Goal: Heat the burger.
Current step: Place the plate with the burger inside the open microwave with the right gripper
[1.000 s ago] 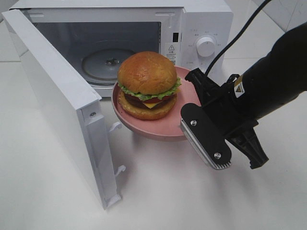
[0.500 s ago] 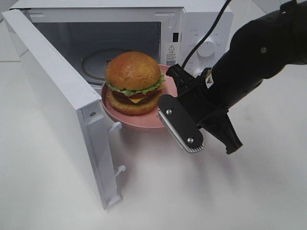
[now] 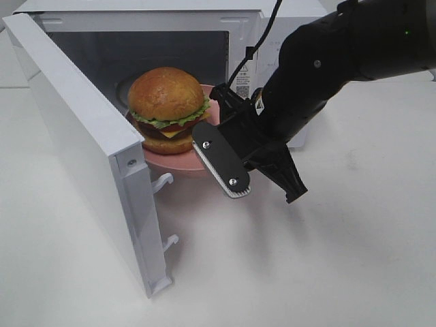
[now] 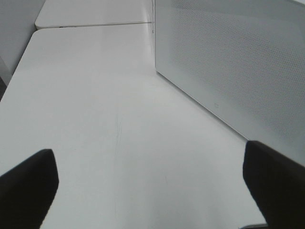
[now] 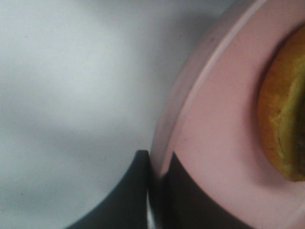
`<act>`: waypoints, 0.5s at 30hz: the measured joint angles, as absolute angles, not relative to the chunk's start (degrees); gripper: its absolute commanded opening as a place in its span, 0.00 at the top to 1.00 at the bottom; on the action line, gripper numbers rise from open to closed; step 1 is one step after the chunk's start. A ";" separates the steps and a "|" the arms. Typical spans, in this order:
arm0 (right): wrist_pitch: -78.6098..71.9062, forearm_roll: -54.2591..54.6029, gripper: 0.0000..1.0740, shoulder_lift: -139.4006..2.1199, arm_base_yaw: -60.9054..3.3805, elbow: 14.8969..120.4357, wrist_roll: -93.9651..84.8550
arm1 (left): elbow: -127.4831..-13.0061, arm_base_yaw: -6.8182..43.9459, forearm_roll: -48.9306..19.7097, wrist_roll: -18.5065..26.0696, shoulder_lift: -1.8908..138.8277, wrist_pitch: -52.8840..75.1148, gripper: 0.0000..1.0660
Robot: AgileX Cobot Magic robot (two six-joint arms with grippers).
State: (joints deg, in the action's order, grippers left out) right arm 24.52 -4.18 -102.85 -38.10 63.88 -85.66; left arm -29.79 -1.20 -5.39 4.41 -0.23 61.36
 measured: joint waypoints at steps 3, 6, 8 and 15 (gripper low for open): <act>25.55 -4.41 1.00 -104.11 -38.33 65.49 -85.54 | -29.79 -1.20 -5.39 4.41 -0.23 61.36 0.08; 25.95 -4.76 1.00 -105.08 -38.56 67.27 -84.51 | -29.79 -1.20 -5.39 4.41 -0.23 61.36 0.08; 26.41 -5.33 1.00 -105.94 -38.67 68.47 -84.05 | -29.79 -1.20 -5.39 4.41 -0.23 61.36 0.08; 26.76 -6.13 1.00 -109.15 -38.73 72.99 -81.42 | -29.79 -1.20 -5.39 4.41 -0.23 61.36 0.08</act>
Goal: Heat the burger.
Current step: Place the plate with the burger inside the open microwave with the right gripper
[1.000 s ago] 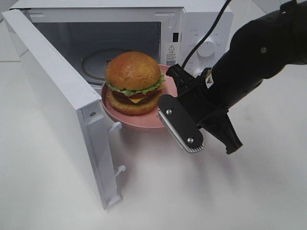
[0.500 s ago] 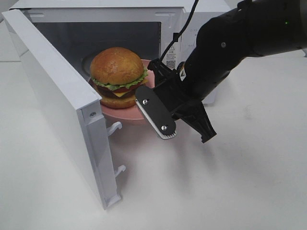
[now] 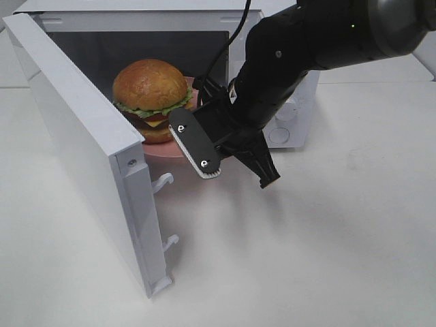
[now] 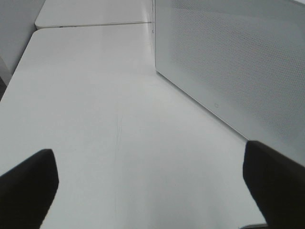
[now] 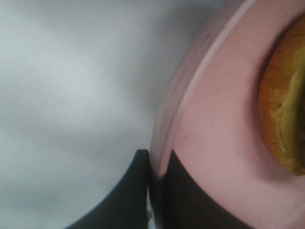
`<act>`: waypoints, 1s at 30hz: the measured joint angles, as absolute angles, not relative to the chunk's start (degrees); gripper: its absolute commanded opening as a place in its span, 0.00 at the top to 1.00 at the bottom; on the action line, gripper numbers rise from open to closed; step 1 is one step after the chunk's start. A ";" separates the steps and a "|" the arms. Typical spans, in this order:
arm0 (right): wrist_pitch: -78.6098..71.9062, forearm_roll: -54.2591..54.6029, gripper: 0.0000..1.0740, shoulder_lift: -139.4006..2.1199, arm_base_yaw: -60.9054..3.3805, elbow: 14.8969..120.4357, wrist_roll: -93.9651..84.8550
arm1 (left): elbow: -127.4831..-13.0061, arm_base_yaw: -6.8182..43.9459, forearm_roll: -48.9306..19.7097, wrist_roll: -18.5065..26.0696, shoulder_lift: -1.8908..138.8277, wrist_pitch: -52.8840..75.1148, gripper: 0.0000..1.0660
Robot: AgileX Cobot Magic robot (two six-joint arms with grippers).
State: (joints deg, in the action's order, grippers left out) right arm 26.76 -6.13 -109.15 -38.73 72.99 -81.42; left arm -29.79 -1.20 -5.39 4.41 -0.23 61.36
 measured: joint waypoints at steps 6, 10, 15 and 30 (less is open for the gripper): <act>26.76 -8.14 1.00 -112.30 -38.96 78.21 -77.98 | -29.79 -1.20 -5.39 4.41 -0.23 61.36 0.08; 26.87 -8.59 1.00 -113.85 -38.96 80.96 -76.60 | -29.79 -1.20 -5.39 4.41 -0.23 61.36 0.08; 28.30 -9.34 1.00 -116.31 -38.96 85.20 -74.48 | -29.79 -1.20 -5.39 4.41 -0.23 61.36 0.08; 32.26 -12.09 1.00 -124.10 -38.62 96.49 -68.70 | -29.79 -1.20 -5.39 4.41 -0.23 61.36 0.08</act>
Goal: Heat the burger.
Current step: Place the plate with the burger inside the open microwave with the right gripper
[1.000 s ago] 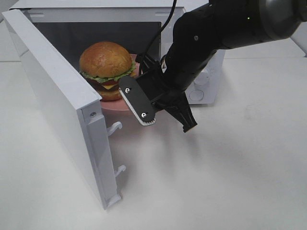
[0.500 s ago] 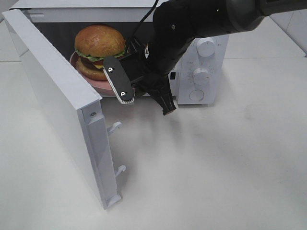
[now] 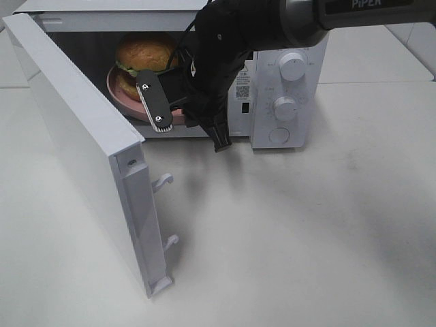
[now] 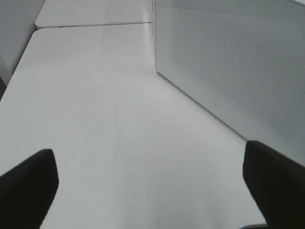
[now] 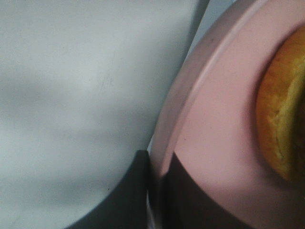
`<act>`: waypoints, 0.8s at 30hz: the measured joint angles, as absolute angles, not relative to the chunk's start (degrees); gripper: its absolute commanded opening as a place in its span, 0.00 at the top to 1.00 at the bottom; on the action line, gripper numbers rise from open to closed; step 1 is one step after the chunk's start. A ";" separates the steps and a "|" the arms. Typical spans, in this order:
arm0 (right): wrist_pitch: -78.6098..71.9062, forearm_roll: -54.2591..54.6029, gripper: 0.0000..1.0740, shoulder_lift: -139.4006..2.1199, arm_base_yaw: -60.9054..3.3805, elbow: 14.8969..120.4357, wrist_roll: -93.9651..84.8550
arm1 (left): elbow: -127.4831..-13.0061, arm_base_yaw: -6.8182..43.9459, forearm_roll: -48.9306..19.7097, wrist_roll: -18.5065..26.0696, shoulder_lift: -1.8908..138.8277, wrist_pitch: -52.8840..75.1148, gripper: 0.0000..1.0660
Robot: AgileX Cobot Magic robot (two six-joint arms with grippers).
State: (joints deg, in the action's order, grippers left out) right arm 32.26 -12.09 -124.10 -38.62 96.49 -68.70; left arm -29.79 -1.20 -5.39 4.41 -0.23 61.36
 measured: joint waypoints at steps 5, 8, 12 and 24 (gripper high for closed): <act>33.29 -12.03 1.00 -126.45 -38.56 100.04 -67.49 | -29.79 -1.20 -5.39 4.41 -0.23 61.36 0.08; 33.69 -12.15 1.00 -127.65 -38.45 101.87 -67.04 | -29.79 -1.20 -5.39 4.41 -0.23 61.36 0.08; 34.49 -12.20 1.00 -130.23 -38.39 106.11 -65.66 | -29.79 -1.20 -5.39 4.41 -0.23 61.36 0.08; 34.49 -13.46 1.00 -135.10 -38.27 111.84 -65.55 | -29.79 -1.20 -5.39 4.41 -0.23 61.36 0.08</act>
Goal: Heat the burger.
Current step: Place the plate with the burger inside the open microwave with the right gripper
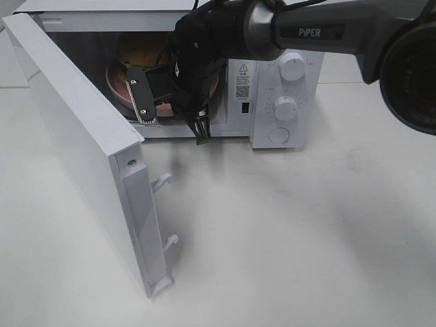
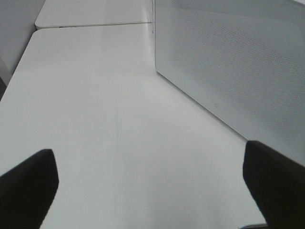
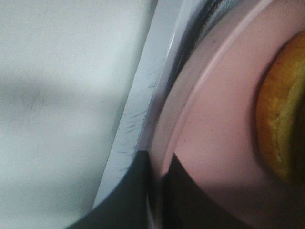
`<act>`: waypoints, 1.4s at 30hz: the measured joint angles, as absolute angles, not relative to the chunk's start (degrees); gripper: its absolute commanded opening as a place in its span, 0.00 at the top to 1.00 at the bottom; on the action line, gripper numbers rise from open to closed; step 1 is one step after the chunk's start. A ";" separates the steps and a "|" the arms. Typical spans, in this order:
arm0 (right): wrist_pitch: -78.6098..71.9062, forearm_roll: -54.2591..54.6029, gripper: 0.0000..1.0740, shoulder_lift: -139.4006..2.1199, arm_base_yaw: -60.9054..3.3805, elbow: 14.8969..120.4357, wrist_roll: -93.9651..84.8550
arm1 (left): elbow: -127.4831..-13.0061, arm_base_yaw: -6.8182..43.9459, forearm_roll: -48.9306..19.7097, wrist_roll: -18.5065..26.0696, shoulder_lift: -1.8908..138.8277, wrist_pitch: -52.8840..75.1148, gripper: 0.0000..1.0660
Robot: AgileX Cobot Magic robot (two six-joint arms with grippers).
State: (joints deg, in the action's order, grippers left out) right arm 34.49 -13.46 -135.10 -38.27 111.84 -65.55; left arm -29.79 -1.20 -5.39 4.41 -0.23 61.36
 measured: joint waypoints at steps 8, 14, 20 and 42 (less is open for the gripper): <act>34.09 -13.69 0.99 -137.74 -38.27 114.48 -65.55 | -29.79 -1.20 -5.39 4.41 -0.23 61.36 0.08; 31.68 -13.75 0.92 -138.31 -38.27 114.53 -65.55 | -29.79 -1.20 -5.39 4.41 -0.23 61.36 0.08; 28.93 -13.92 0.71 -138.37 -38.27 115.05 -64.52 | -29.79 -1.20 -5.39 4.41 -0.23 61.36 0.08; 26.30 -12.43 0.39 -135.05 -38.27 108.40 -60.45 | -29.79 -1.20 -5.39 4.41 -0.23 61.36 0.08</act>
State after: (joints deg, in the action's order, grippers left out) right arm 26.30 -12.43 -135.05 -38.27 108.40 -60.45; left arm -29.79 -1.20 -5.39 4.41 -0.23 61.36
